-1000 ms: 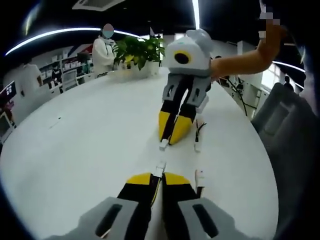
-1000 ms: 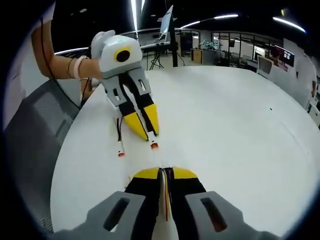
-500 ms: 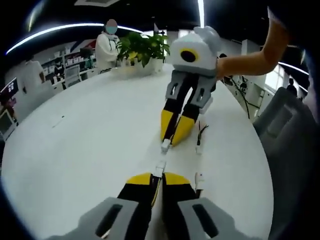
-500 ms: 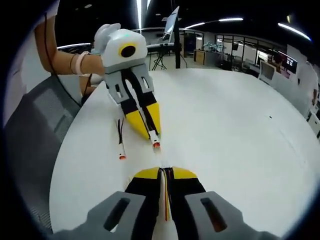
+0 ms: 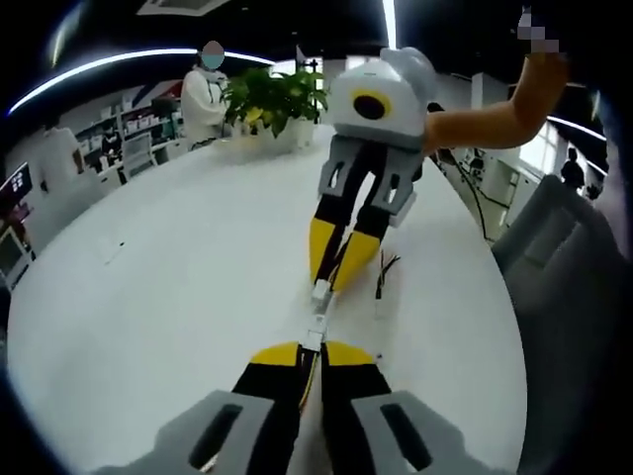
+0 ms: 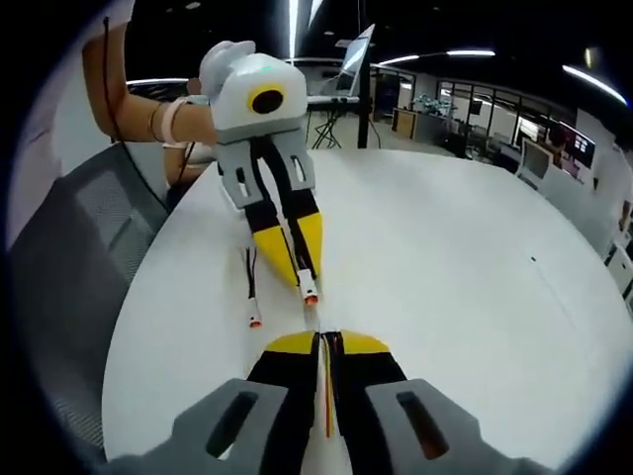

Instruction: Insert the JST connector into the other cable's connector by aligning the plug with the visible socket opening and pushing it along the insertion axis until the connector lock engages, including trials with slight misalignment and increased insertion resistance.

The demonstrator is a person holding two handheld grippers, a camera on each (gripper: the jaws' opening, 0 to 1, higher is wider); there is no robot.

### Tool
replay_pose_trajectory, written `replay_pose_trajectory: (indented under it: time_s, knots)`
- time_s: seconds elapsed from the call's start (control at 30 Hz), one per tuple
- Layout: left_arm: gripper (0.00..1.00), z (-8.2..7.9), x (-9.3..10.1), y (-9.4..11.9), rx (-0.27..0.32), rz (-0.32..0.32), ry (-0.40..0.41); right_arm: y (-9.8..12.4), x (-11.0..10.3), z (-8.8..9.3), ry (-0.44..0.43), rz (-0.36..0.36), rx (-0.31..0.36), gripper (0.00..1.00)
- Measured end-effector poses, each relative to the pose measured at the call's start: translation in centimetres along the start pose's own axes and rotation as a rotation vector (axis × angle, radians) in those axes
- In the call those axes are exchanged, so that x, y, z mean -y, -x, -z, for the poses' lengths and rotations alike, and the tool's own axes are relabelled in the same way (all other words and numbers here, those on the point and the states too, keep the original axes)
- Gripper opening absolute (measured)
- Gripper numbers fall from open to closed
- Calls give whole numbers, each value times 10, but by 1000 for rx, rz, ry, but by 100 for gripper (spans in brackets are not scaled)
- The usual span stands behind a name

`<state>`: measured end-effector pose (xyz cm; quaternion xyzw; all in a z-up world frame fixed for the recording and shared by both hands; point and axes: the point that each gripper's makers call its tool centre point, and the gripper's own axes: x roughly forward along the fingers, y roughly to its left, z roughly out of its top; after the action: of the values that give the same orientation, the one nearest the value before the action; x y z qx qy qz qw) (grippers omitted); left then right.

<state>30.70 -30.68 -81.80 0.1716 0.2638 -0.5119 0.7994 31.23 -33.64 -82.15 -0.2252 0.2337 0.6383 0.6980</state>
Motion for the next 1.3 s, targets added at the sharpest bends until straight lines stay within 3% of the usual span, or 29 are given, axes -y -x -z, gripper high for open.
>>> replay_pose_trajectory:
  time_s: [0.17, 0.6, 0.93, 1.13, 1.3]
  knots:
    - [0, -4, 2, 2, 11, 4, 17, 1, -8, -6, 6, -22, 14, 4]
    - [0, -9, 3, 1, -5, 16, -50, 4, -14, -12, 22, -40, 25, 3]
    - [0, -15, 5, 2, 17, 29, -85, 4, -15, -17, 21, -57, 51, 3]
    - [0, -19, 4, 6, 45, 23, -20, 8, -14, -21, 1, -59, 70, 3]
    - [0, -21, 8, 10, 59, 33, -19, 10, -18, -25, 10, -74, 84, 3]
